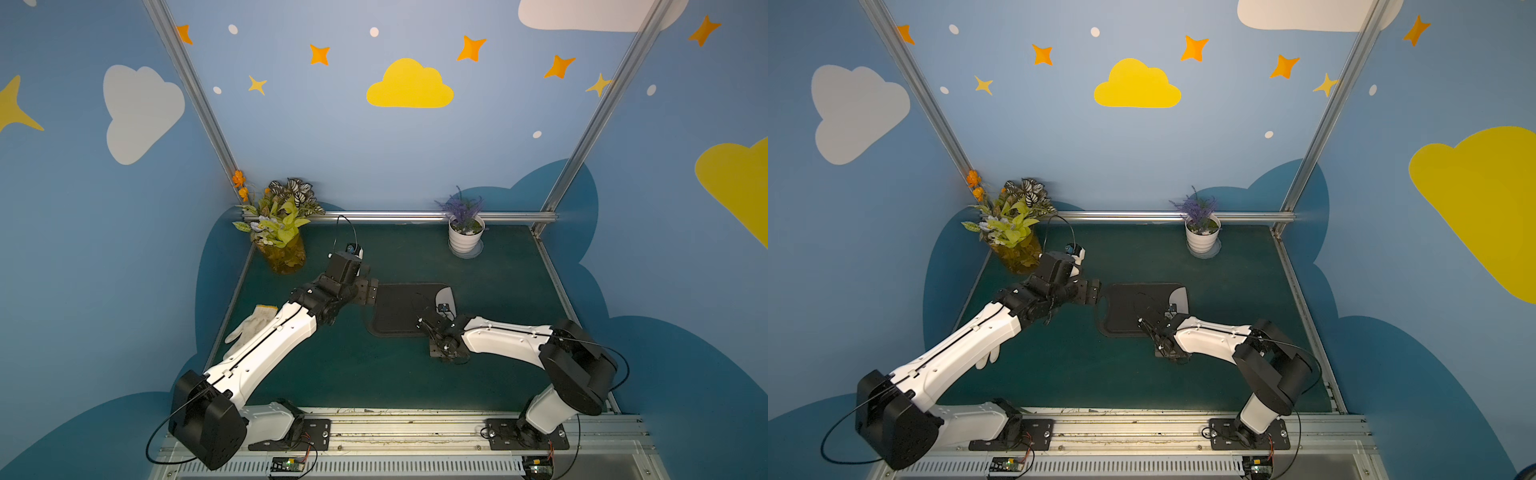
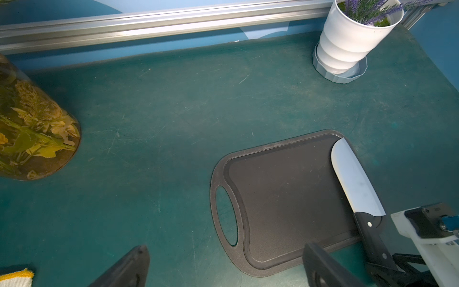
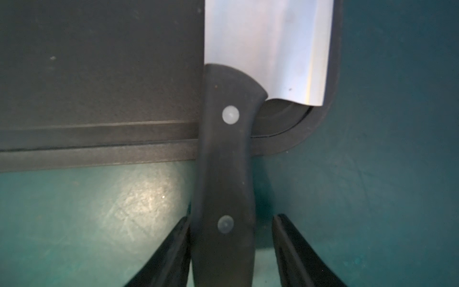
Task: Align the knife with the edge of the cutting board
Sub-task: Adjust the knife at the edge of the cutting board.
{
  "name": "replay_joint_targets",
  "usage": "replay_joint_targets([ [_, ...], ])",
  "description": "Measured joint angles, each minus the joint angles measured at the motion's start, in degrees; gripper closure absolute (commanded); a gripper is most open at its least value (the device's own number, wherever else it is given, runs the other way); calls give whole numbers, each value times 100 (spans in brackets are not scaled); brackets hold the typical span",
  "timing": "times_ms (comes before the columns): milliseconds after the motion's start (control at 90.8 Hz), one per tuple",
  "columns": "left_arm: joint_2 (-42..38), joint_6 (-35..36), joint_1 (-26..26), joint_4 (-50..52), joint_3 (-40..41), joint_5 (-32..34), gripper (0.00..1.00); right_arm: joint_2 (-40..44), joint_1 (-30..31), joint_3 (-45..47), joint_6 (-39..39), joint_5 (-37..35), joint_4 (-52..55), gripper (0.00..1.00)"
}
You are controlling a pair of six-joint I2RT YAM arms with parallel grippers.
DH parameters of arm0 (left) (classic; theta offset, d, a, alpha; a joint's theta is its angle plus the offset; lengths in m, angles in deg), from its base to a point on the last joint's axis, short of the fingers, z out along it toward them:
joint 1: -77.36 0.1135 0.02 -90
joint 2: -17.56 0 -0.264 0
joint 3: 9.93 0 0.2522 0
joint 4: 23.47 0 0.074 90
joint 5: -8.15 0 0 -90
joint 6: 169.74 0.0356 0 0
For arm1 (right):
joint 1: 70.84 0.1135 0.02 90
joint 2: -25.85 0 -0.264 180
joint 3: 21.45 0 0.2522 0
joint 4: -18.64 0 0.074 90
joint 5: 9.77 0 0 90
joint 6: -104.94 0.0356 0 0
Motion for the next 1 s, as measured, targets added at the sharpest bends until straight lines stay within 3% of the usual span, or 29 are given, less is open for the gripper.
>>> replay_joint_targets([
  [1002, 0, 4, 0, 0, 0, 0, 0, 155, -26, 186, -2, 39, -179, 44],
])
